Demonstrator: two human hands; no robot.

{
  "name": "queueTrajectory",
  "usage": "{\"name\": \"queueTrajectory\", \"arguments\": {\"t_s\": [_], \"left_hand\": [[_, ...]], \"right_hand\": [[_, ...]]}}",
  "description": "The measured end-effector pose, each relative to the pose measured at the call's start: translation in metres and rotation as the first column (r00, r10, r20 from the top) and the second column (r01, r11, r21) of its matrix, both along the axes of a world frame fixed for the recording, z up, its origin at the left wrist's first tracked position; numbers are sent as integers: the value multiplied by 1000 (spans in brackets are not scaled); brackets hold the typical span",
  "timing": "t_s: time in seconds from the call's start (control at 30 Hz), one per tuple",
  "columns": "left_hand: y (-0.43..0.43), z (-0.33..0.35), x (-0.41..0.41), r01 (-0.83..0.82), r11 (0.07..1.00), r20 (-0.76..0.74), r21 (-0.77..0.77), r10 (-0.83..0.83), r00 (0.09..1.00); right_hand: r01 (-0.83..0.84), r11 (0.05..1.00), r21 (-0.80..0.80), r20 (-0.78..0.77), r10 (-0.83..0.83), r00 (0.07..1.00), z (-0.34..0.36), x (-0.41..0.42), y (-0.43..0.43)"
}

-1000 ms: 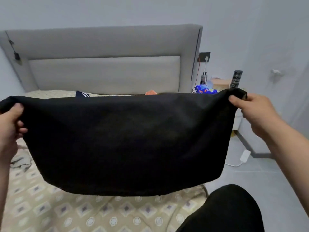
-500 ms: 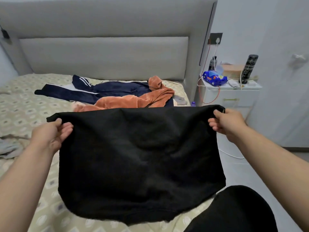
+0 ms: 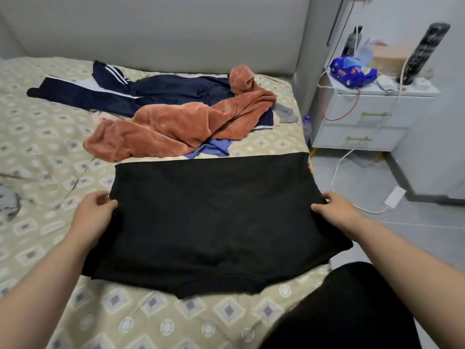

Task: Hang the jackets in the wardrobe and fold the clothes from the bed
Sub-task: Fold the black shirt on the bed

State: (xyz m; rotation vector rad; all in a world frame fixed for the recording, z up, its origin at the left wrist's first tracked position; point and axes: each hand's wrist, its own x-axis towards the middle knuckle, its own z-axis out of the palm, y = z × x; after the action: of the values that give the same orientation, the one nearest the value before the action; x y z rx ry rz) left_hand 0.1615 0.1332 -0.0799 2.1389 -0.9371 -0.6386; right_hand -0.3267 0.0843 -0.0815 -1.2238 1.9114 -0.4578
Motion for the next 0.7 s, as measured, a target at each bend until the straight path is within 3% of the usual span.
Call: {"name": "queueTrajectory", "arguments": {"t_s": [0.03, 0.1, 0.23, 0.33, 0.43, 0.47, 0.53, 0.6, 0.63, 0.7], "left_hand": [[15, -14, -2, 30, 999, 109, 42, -34, 993], [42, -35, -3, 22, 997, 185, 77, -36, 982], [80, -48, 4, -119, 984, 109, 131, 105, 988], [92, -43, 16, -97, 981, -21, 167, 102, 995], [95, -32, 26, -97, 989, -205, 110, 118, 972], [92, -28, 26, -138, 989, -337, 45, 145, 930], [87, -20, 21, -272, 962, -674, -34, 179, 716], [84, -15, 10, -350, 937, -835, -2, 191, 517], [84, -14, 5, -327, 944, -849, 36, 202, 488], [88, -15, 1, -239, 964, -821, 119, 230, 522]], "right_hand": [[0, 1000, 10, -22, 1, 1000, -14, -6, 9], [31, 999, -15, -22, -31, 999, -34, -10, 25], [106, 989, -103, -98, -116, 988, -41, -13, 40], [182, 983, -40, 137, -175, 975, -38, -20, 42], [247, 965, 87, 423, -261, 868, -33, -24, 44], [276, 954, 114, 524, -294, 800, -29, -25, 44], [345, 918, 196, 725, -373, 580, -23, -27, 43], [394, 877, 275, 801, -436, 411, -20, -28, 41], [393, 870, 298, 785, -458, 418, -20, -27, 42], [356, 883, 305, 688, -462, 559, -24, -23, 44]]}}
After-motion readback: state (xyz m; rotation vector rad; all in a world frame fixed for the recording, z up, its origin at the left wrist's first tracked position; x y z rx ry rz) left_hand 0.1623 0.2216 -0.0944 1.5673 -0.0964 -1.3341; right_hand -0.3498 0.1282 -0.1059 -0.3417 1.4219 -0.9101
